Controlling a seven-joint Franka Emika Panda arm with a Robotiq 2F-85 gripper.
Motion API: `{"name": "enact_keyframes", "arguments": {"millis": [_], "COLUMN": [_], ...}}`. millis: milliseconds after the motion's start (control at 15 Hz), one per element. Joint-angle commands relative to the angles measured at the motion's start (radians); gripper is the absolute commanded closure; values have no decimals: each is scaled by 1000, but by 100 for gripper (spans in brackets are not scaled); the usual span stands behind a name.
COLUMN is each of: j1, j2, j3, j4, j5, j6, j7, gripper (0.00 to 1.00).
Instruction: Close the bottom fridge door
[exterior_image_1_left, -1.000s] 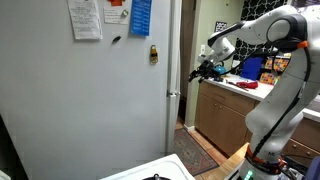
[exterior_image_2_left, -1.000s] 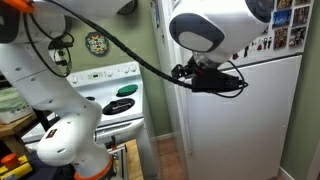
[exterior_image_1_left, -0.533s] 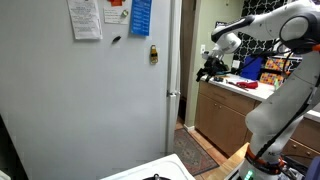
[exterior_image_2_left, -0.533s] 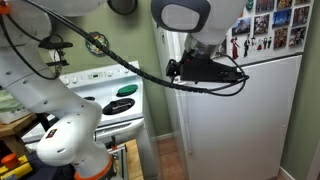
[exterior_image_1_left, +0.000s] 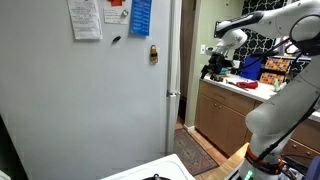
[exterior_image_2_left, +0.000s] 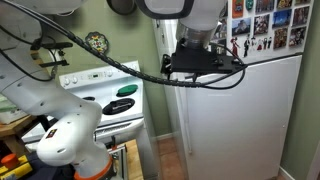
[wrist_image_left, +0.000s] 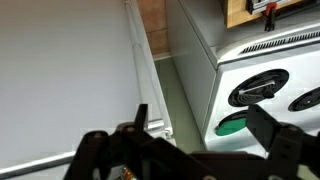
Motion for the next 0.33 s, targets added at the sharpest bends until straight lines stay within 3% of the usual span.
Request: {"name": "enact_keyframes", "arguments": {"millis": [0,267], "j1": [35,37], "j2": [-7,-11], "j3": [-30,-32], "j4": [0,-3], "j5": [-11,-13], "j6": [4,3], "j7": [10,10], "gripper": [0,0]}}
